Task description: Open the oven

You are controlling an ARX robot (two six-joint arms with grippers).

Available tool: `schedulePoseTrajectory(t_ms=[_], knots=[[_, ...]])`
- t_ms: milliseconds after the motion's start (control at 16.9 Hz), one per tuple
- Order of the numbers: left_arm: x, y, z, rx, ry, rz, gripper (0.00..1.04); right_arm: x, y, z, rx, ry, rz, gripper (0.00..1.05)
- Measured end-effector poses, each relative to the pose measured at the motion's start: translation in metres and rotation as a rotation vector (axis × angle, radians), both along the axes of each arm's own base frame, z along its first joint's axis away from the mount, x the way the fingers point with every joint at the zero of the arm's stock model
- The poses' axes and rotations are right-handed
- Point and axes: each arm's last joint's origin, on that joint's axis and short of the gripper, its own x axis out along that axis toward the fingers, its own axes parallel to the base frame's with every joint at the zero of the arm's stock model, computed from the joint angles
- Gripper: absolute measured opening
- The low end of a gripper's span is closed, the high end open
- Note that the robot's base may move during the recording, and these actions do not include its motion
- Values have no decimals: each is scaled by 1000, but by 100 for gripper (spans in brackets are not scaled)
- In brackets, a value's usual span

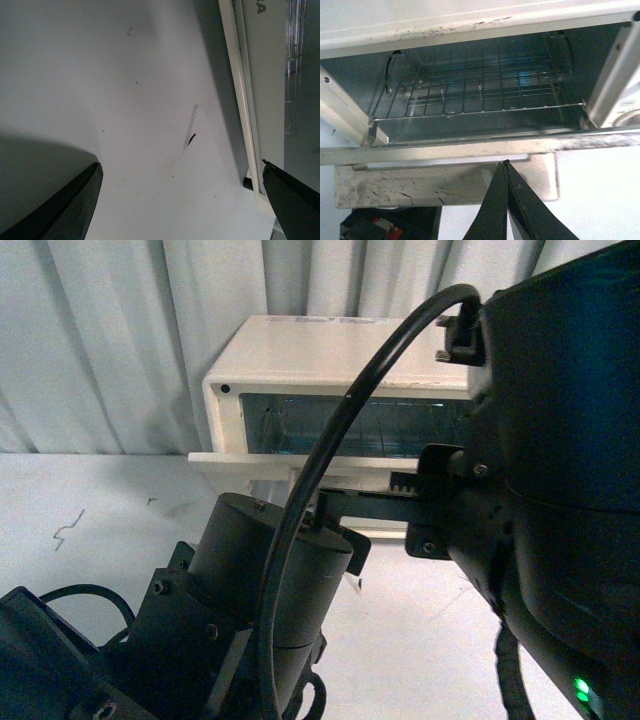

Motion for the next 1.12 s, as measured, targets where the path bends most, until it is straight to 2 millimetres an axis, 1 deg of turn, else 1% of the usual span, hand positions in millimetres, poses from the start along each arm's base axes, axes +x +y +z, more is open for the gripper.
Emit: schedulePoseTrajectory(t_ms=[59, 177, 236, 295, 354, 413, 472, 531, 590, 649, 708, 767, 826, 885, 1062, 1121], knots=[[0, 0, 0, 1, 0, 0, 98, -6, -4, 3, -21, 4, -15, 2], [0, 0, 0, -1, 0, -1, 98, -25, -17, 12, -100, 7, -38, 2], [0, 0, 0, -1, 0, -1, 98, -47, -34, 18, -175, 28, -85, 2], [0, 0, 0, -1, 0, 0, 98, -61, -46, 20, -222, 46, -130, 2], [0, 0, 0, -1, 0, 0, 98, -96, -77, 27, -253, 60, -238, 18], [0, 0, 0, -2, 0, -1, 98, -116, -97, 38, -217, 46, -328, 29], [0, 0, 0, -1, 1, -1, 98, -140, -123, 44, -119, 67, -430, 43], [0, 0, 0, -1, 1, -1, 98, -154, -136, 41, -63, 91, -496, 54], [0, 0, 0, 0, 1, 1, 98, -155, -138, 35, 62, 37, -474, 60], [0, -1, 0, -2, -1, -2, 98, -157, -143, 23, 222, -83, -324, 49], [1, 0, 0, -6, 2, -5, 98, -159, -150, 16, 218, -225, -231, 38], [1, 1, 0, -3, 1, 3, 98, -159, -153, 26, 144, -347, -137, 27], [1, 1, 0, -2, 0, 4, 98, -161, -155, 31, 65, -413, -72, 17], [1, 1, 0, -4, 1, 1, 98, -161, -158, 24, -27, -386, -35, 2], [1, 1, 0, -3, 1, 2, 98, -161, -163, 24, -79, -392, -28, 2], [1, 1, 0, -4, 1, 1, 98, -161, -166, 23, -81, -383, -1, 2]])
